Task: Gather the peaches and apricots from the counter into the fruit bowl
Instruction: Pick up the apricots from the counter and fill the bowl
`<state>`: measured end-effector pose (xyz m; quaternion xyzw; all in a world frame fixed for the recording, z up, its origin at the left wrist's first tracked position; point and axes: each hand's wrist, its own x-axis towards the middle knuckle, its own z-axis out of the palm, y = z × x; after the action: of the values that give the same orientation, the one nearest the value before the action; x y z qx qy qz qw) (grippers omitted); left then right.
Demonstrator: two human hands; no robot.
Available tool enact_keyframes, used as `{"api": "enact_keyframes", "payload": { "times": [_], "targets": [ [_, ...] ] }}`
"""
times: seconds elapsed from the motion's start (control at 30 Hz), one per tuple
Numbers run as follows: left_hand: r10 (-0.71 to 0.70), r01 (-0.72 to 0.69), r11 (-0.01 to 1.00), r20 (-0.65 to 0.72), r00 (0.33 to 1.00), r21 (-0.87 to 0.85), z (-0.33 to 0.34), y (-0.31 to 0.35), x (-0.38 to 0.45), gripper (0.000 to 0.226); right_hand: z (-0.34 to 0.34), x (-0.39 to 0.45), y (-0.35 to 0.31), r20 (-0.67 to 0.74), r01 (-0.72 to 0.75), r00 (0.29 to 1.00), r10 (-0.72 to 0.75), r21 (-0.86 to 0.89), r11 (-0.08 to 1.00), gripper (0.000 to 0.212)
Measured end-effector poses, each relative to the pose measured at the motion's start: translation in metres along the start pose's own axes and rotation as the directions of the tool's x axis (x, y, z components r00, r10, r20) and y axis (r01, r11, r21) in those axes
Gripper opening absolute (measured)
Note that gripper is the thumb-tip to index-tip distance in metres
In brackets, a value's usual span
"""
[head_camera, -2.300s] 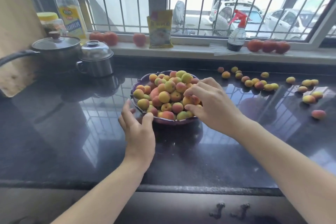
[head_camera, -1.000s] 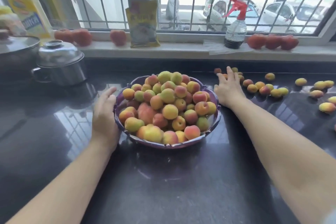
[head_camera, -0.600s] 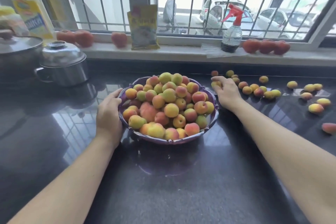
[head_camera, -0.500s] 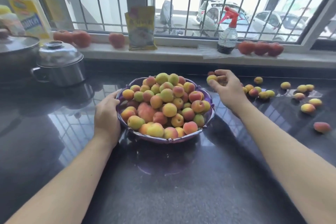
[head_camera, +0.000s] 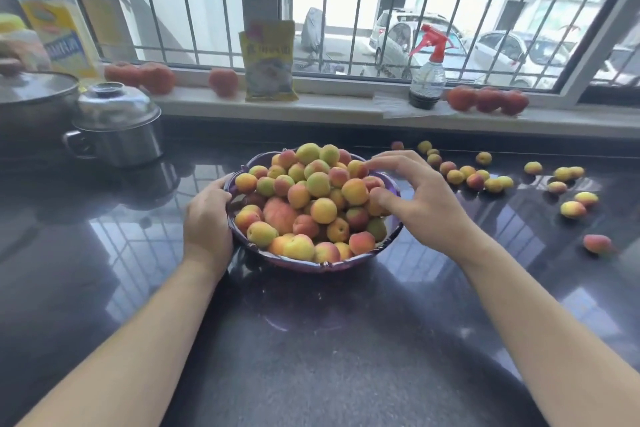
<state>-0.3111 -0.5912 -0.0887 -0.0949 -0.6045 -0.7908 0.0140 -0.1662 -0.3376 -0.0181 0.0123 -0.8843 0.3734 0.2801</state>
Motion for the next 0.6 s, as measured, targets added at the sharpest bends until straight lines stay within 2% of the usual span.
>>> {"api": "enact_keyframes", "payload": {
  "times": [0.07,0.17,0.23,0.3,0.43,0.53,0.6],
  "targets": [
    [0.003,-0.003,1.000,-0.007,1.000,0.007,0.000,-0.001,0.000,0.043,-0.006,0.005,0.015,-0.093,-0.054,0.994,0.052,-0.014,0.998,0.027],
    [0.034,-0.034,0.999,0.005,0.999,0.037,-0.002,-0.005,0.002,0.044,-0.013,0.013,0.073,-0.247,-0.213,0.958,0.147,-0.271,0.939,0.030],
    [0.044,-0.044,0.998,0.007,0.999,0.041,-0.002,-0.006,0.002,0.044,-0.017,0.015,0.116,-0.202,-0.372,0.928,0.313,-0.503,0.780,0.042],
    [0.050,-0.050,0.998,0.002,0.999,0.042,-0.001,-0.006,0.002,0.043,-0.021,0.016,0.143,-0.201,-0.458,0.875,0.440,-0.638,0.619,0.051],
    [0.055,-0.056,0.998,0.013,0.998,0.029,0.000,-0.006,0.001,0.043,-0.024,0.034,0.162,-0.239,-0.398,0.909,0.341,-0.739,0.544,0.053],
    [0.060,-0.061,0.998,0.005,0.998,0.032,-0.002,-0.007,0.004,0.044,-0.025,0.045,0.172,-0.253,-0.473,0.857,0.449,-0.732,0.490,0.056],
    [0.072,-0.072,0.995,0.004,0.997,0.063,-0.002,-0.007,0.005,0.045,-0.024,0.045,0.174,-0.274,-0.496,0.839,0.470,-0.741,0.453,0.056]
  ]
}}
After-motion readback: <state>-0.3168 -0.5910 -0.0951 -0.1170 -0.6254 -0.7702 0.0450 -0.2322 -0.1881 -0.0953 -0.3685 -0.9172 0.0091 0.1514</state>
